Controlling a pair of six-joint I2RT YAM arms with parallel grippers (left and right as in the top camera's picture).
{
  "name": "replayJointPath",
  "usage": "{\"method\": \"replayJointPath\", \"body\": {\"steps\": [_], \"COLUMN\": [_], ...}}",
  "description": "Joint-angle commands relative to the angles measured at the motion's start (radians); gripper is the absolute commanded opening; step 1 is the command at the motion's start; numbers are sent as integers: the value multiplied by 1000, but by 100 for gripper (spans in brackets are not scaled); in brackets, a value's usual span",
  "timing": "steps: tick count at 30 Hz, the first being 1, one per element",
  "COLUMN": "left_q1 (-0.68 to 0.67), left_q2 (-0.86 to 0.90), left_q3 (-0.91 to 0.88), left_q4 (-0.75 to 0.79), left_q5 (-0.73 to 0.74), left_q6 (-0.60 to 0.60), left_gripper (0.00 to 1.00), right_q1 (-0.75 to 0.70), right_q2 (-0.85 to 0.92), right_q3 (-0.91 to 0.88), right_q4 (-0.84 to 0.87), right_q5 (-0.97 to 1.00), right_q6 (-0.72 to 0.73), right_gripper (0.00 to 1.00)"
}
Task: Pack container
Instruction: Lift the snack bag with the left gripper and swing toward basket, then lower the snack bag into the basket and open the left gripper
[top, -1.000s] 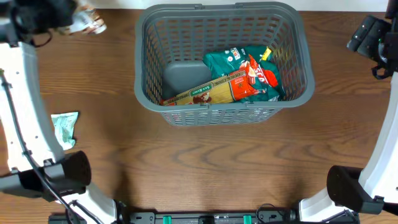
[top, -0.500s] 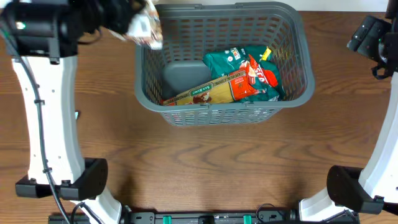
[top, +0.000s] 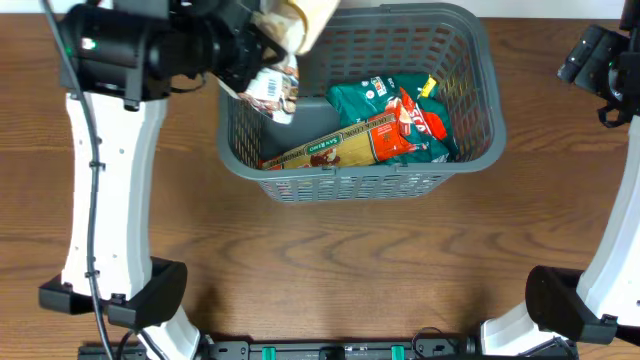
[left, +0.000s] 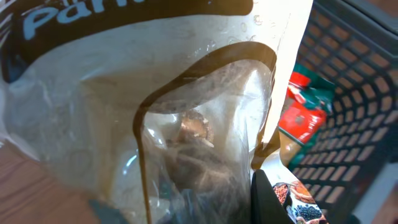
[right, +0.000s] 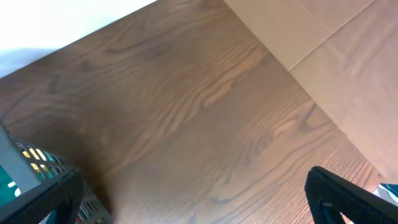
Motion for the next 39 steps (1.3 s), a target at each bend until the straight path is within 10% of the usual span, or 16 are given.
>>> {"method": "replayJointPath", "body": {"steps": [1, 39], "left_q1": [-33, -74], "left_q2": [33, 345], "left_q3": [-7, -7], "left_q4": [-10, -163], "left_q5": [18, 18], "left_q6": [19, -29], "left_gripper": [6, 13], "right_q1": [-3, -3], "right_q2": [-6, -6], "right_q3": [9, 9], "right_q4": [-2, -2], "right_q5": [10, 10], "right_q6": [12, 12], "right_gripper": [99, 99]}}
